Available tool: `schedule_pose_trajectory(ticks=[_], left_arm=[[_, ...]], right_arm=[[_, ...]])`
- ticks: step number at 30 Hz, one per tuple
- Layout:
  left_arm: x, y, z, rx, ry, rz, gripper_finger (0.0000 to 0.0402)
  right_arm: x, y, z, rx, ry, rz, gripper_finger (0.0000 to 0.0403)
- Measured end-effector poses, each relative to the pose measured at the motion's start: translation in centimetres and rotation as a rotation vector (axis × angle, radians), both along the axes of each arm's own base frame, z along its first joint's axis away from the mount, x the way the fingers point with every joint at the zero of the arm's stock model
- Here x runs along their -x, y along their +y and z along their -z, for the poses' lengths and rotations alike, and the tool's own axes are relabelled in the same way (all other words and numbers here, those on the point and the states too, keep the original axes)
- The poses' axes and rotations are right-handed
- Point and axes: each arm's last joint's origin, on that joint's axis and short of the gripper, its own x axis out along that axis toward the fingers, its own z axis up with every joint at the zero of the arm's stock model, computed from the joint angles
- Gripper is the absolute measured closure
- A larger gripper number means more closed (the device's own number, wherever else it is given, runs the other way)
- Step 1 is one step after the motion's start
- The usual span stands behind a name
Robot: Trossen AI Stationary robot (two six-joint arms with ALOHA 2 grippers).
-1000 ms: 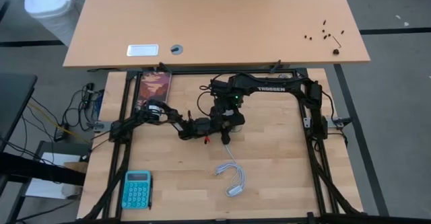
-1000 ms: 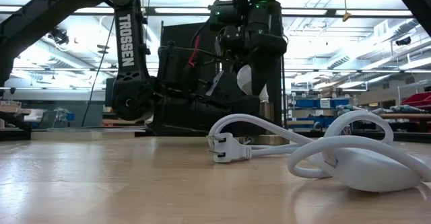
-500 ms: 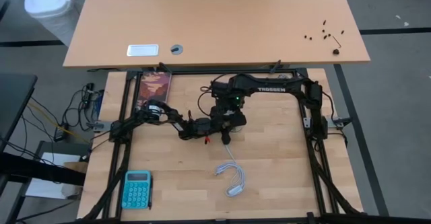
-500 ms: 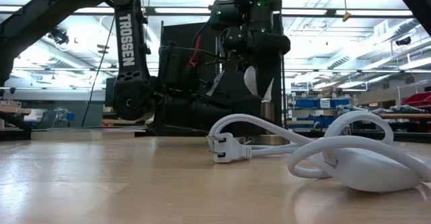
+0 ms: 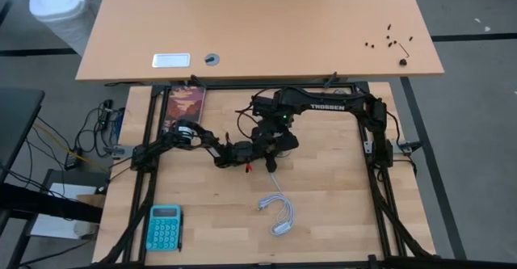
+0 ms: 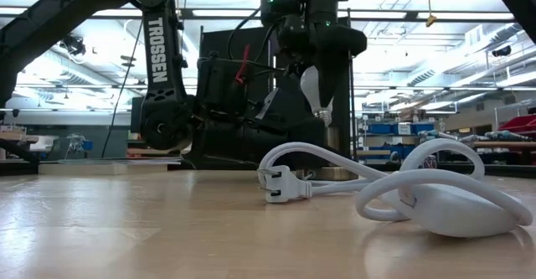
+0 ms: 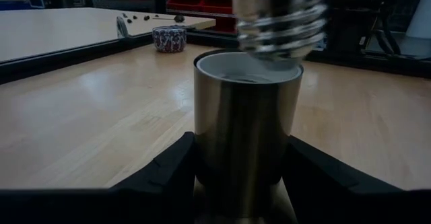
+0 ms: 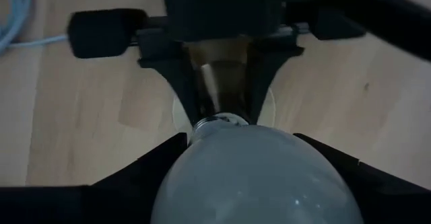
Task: Screw lightbulb
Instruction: Insert the lightbulb into the desk lamp
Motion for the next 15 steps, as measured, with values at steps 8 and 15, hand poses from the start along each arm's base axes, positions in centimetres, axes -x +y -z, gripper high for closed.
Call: schedule_pose_trajectory(ticks=[8, 15], left_arm=[[-0.07, -0.14, -0.1, -0.049, 0.008, 0.083, 0.0204], [-0.11, -0.31, -0.19, -0.063, 0.001, 0.129, 0.0204]], right_arm=[[0.22, -0.22, -0.72, -0.019, -0.044, -0.081, 0.0147], [0.5, -0.04, -0.07, -0.03, -0.012, -0.093, 0.0141]])
